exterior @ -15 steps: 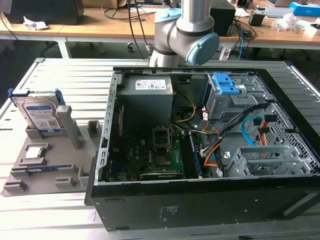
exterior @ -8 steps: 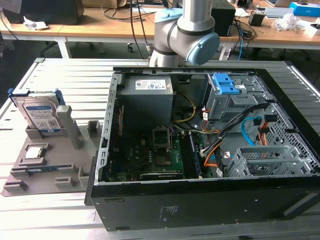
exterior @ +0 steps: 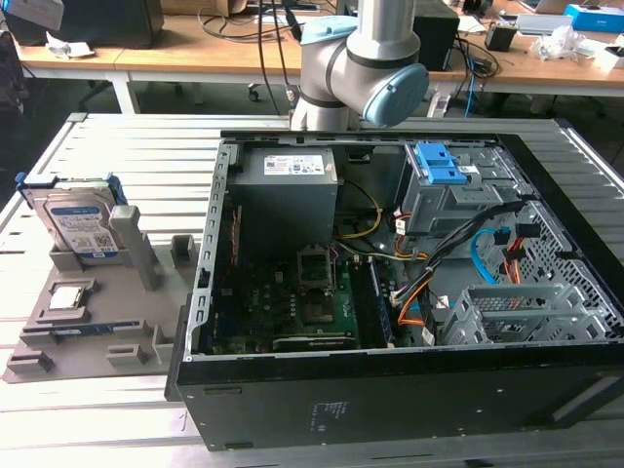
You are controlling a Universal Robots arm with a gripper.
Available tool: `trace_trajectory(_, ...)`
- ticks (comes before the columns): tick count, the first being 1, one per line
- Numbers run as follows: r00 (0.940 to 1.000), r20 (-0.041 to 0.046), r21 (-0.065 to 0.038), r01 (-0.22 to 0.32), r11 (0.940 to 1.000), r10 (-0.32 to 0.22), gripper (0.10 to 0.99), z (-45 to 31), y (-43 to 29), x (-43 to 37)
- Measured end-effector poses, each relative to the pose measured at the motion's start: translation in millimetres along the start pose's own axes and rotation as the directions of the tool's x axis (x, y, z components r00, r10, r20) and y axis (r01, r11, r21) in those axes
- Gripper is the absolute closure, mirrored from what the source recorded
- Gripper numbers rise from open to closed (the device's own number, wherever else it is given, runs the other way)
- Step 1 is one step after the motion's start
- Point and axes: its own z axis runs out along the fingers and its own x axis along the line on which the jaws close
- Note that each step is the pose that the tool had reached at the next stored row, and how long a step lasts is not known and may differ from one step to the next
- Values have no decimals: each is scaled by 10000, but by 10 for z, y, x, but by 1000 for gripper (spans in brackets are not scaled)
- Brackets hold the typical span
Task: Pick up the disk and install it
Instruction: 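Pick up the disk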
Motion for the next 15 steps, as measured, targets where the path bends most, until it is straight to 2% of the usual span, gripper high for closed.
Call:
trace_trajectory(6,10000,-5,-3,1,10000,-1,486,110,-28,0)
trace_trajectory(9,10000,-6,-4,0,10000,0,486,218,-61,-2)
trace_trajectory(10,10000,-6,-2,0,10000,0,486,261,-77,-24)
trace_trajectory(15,10000,-8,-4,2,10000,-2,486,380,-88,-126)
